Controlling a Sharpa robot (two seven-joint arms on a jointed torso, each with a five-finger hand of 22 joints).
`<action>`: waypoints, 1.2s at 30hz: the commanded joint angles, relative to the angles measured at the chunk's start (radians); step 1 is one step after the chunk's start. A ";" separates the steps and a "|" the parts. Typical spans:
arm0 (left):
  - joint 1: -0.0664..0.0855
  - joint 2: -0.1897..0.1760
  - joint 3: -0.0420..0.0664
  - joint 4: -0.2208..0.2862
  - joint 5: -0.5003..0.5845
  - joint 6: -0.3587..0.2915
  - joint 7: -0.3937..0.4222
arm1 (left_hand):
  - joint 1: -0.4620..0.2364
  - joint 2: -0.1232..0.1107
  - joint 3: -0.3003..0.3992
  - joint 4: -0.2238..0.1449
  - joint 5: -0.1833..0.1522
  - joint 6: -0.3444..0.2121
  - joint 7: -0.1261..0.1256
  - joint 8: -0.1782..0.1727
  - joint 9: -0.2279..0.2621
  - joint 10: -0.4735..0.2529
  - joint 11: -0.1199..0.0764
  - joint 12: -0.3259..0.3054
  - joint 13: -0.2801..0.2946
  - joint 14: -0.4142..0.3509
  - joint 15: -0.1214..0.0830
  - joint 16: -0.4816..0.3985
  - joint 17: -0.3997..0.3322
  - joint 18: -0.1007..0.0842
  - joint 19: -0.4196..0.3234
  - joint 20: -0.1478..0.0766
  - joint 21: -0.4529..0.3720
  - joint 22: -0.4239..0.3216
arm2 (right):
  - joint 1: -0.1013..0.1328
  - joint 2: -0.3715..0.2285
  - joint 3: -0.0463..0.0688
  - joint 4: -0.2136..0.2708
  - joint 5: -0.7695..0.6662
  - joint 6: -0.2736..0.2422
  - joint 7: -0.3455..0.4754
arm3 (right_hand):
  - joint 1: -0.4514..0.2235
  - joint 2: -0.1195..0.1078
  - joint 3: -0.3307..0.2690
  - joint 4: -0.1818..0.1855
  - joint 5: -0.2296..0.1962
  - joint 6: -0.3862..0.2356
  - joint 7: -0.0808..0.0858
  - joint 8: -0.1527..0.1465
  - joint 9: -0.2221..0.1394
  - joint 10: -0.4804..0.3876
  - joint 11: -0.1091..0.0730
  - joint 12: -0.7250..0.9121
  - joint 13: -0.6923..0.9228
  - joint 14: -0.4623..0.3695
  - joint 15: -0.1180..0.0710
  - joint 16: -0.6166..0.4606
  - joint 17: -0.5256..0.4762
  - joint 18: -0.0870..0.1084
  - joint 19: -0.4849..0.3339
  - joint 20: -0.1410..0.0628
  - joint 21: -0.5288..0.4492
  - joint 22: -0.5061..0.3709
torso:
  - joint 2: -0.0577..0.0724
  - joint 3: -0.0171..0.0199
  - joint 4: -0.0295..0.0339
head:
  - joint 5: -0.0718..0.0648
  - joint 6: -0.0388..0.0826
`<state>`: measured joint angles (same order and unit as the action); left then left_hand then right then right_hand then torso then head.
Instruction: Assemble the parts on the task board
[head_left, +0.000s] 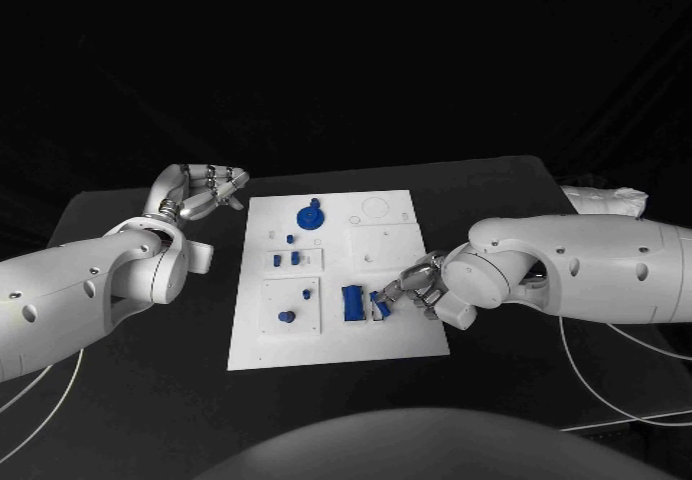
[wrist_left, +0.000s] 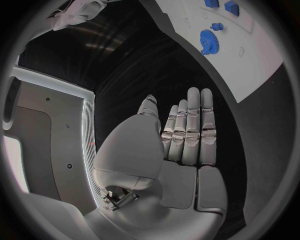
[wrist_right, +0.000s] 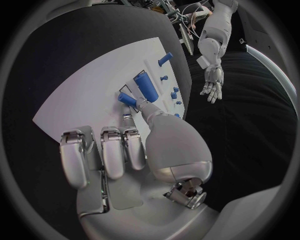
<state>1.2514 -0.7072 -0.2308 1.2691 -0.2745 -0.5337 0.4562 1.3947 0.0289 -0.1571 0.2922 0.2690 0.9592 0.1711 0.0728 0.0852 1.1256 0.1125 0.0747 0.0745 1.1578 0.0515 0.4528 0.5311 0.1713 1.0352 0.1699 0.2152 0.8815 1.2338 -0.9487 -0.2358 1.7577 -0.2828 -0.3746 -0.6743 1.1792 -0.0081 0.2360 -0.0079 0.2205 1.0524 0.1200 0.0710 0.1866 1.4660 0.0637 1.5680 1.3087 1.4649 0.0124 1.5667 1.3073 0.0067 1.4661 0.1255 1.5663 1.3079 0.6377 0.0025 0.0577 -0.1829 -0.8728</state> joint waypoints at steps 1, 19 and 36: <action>0.001 0.001 0.001 0.002 -0.004 0.010 0.006 | 0.002 0.011 -0.004 0.000 0.003 -0.001 -0.003 0.003 0.001 -0.005 0.002 0.002 0.002 0.000 0.006 -0.007 -0.001 0.012 0.006 0.002 -0.006 -0.001 | -0.001 0.001 -0.001 0.004 -0.015 0.024 -0.009 | -0.008 0.000 -0.001 0.003 -0.004 -0.002 0.007 -0.004 -0.002 0.105 0.001 0.003 0.262 0.106 -0.007 0.004 0.263 -0.007 0.105 -0.009 0.004 0.263 | 0.001 0.0001 -0.0006 | 0.000 0.000; 0.001 0.005 0.001 -0.001 -0.004 0.013 0.006 | 0.002 0.011 -0.004 0.000 0.003 -0.001 -0.003 0.003 0.001 -0.005 0.002 0.002 0.002 0.000 0.006 -0.007 -0.001 0.012 0.006 0.002 -0.006 -0.001 | -0.001 -0.006 -0.001 0.014 -0.027 0.040 -0.014 | -0.020 0.009 -0.013 0.018 -0.012 0.056 0.003 0.013 -0.005 0.105 -0.003 0.003 0.262 0.106 -0.001 0.004 0.263 -0.007 0.105 -0.006 0.004 0.263 | 0.001 0.0005 -0.0003 | -0.002 0.000; 0.001 0.005 0.001 -0.001 -0.004 0.015 0.006 | 0.003 0.012 -0.005 0.000 0.003 0.000 -0.003 0.004 0.001 -0.005 0.002 0.002 0.002 0.000 0.006 -0.007 -0.001 0.012 0.006 0.002 -0.007 -0.002 | -0.002 -0.022 -0.001 0.031 -0.129 0.021 0.014 | -0.053 0.009 -0.040 0.048 -0.057 0.097 -0.006 0.021 -0.005 0.105 -0.010 0.003 0.262 0.106 -0.006 0.004 0.263 -0.007 0.105 -0.007 0.004 0.263 | 0.001 0.0011 -0.0011 | -0.002 0.000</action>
<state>1.2514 -0.7041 -0.2308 1.2667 -0.2745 -0.5331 0.4557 1.3986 0.0329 -0.1570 0.2922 0.2690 0.9592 0.1711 0.0728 0.0850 1.1256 0.1125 0.0747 0.0745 1.1578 0.0515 0.4528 0.5313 0.1712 1.0352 0.1699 0.2152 0.8808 1.2331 -0.9683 -0.2361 1.7825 -0.3306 -0.3572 -0.6793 1.1358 0.0036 0.1958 0.0322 0.1732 1.1397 0.1183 0.0860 0.1790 1.4660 0.0637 1.5680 1.3087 1.4649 0.0124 1.5667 1.3081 0.0067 1.4661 0.1255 1.5663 1.3075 0.6381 0.0028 0.0572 -0.1844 -0.8728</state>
